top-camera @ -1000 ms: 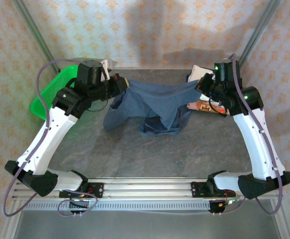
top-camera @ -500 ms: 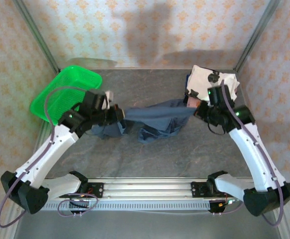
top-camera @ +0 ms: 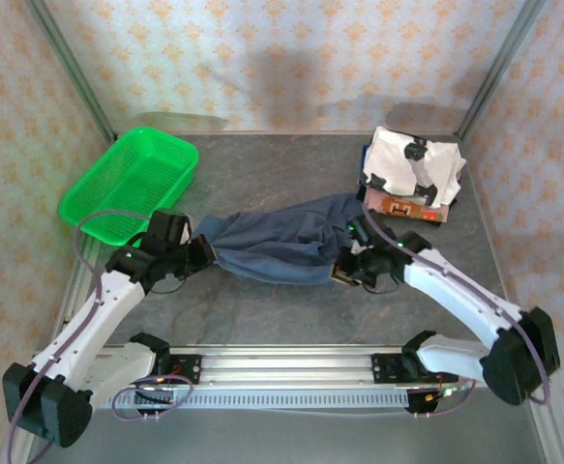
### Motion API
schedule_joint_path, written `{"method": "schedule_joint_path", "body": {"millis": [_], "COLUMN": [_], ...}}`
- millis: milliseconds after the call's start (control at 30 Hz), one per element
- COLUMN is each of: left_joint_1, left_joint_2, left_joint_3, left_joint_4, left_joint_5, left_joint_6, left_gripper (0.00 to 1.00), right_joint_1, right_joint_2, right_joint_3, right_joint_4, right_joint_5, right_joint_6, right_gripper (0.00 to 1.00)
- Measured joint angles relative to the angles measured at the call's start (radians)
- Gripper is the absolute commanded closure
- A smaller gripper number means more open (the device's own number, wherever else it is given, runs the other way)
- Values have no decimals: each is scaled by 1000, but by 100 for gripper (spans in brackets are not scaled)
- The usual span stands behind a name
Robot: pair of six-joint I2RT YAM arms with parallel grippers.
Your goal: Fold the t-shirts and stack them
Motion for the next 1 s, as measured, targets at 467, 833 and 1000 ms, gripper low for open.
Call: {"method": "schedule_joint_path", "body": {"millis": [467,833,1000], "left_joint_1": [187,190,190], "left_joint_2": [453,-119,-362], "left_joint_3": [318,205,76], "left_joint_4": [86,-53,-204], "left_joint_5": [-68,-64,-61], "left_joint_6": [74,-56,-138], "left_gripper": [30,2,3], "right_joint_1": [253,378,436], "right_joint_2": [577,781,823], "right_joint_3": [388,433,457], "right_joint_4": [288,575,617], "right_joint_5": [-147,-140,-158], "right_joint_6": [206,550,627], "right_gripper": [100,99,60]}}
